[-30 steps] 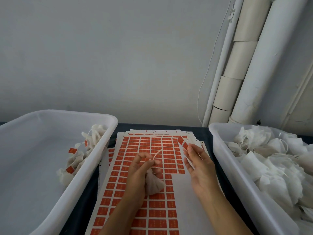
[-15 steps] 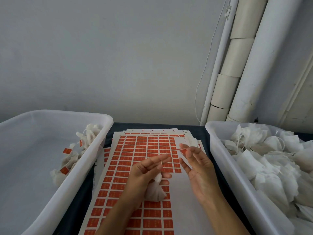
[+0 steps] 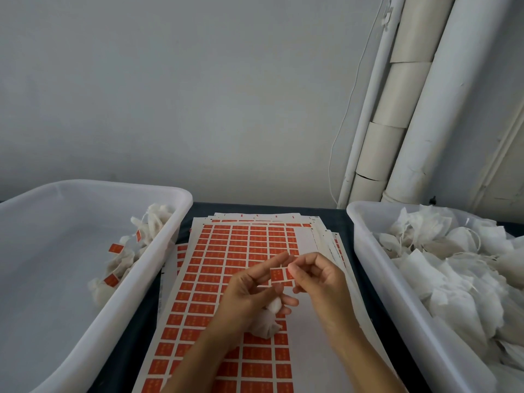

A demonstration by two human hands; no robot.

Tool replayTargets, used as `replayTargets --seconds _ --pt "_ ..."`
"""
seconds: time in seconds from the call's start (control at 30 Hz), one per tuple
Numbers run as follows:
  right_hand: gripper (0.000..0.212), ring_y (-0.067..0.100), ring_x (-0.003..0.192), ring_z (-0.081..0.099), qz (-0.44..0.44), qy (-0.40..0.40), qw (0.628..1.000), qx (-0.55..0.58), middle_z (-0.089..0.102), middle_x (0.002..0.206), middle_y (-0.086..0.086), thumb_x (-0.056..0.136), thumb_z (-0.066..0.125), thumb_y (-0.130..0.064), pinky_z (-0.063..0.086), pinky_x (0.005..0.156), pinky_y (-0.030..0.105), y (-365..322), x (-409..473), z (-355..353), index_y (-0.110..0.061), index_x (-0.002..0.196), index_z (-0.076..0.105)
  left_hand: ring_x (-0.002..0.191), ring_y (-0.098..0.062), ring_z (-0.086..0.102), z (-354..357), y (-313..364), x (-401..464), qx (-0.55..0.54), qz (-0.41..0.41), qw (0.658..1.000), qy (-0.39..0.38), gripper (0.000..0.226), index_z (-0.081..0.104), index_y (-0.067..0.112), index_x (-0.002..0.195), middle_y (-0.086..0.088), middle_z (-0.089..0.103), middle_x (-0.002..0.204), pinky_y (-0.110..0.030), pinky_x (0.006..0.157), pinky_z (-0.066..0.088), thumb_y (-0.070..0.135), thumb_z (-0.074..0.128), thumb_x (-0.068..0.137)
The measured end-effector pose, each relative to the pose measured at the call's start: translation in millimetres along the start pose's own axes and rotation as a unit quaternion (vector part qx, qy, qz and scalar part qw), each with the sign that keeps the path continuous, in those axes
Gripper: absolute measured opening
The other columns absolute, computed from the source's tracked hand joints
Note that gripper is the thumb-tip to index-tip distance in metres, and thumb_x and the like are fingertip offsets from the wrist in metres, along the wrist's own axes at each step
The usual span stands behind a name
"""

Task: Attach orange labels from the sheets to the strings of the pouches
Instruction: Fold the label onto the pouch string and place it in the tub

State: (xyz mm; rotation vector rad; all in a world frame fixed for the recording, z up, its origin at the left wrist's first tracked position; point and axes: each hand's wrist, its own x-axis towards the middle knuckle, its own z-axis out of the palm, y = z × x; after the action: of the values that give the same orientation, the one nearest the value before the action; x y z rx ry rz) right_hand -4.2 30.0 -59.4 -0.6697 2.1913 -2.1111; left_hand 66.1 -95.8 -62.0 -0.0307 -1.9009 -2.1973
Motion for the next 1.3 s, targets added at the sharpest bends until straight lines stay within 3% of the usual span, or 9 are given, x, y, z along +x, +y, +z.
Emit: replayTargets --seconds 0.2,0.4,0.57,0.8,1.3 --pt "0.005 0.009 0.073 0.065 -0.021 0.03 0.999 -0.032 0.067 0.076 -0.011 0.083 0.067 -0.019 0.054 0.064 0.016 3.5 -0.9 3.6 -0.021 0.081 0.063 0.076 -0.024 0.071 -1.1 -2.3 1.6 -0.012 -0.007 1.0 -0.006 0.048 0.064 0.034 0.116 -0.005 0.069 0.113 -0.028 0.064 0.058 -0.003 0.056 0.087" --pt "0.009 0.002 0.077 0.063 -0.036 0.019 0.998 -0.05 0.066 0.073 -0.019 0.082 0.069 -0.019 0.051 0.059 0.011 5.4 -0.9 5.0 -0.024 0.079 0.062 0.08 -0.024 0.072 -0.3 -2.9 2.4 -0.01 -0.004 1.0 -0.007 0.047 0.061 0.028 0.12 0.013 0.064 0.122 -0.027 0.065 0.058 -0.005 0.056 0.087" --pt "0.01 0.001 0.08 0.063 -0.042 0.02 0.997 -0.055 0.066 0.073 -0.018 0.081 0.07 -0.019 0.051 0.061 0.011 6.9 -1.0 5.1 -0.026 0.078 0.062 0.081 -0.025 0.072 -1.3 -3.9 2.4 -0.01 -0.009 1.0 -0.008 0.046 0.06 0.027 0.122 0.007 0.065 0.122 -0.028 0.066 0.059 -0.003 0.057 0.087" --pt "0.013 0.003 0.076 0.062 -0.053 0.027 0.996 -0.064 0.065 0.07 -0.019 0.081 0.069 -0.018 0.052 0.061 0.012 6.8 0.5 3.8 -0.027 0.076 0.061 0.082 -0.027 0.071 -1.0 -4.6 4.0 -0.012 -0.008 1.0 -0.01 0.047 0.059 0.027 0.122 0.016 0.064 0.122 -0.028 0.066 0.059 -0.006 0.055 0.088" --pt "0.015 -0.001 0.077 0.062 -0.058 0.023 0.995 -0.072 0.065 0.072 -0.015 0.078 0.073 -0.019 0.049 0.059 0.008 6.9 0.1 4.5 -0.027 0.079 0.06 0.081 -0.026 0.072 -3.0 -7.3 3.8 -0.013 -0.004 1.0 -0.023 0.047 0.059 0.028 0.123 0.001 0.067 0.119 -0.028 0.067 0.059 -0.004 0.056 0.088"
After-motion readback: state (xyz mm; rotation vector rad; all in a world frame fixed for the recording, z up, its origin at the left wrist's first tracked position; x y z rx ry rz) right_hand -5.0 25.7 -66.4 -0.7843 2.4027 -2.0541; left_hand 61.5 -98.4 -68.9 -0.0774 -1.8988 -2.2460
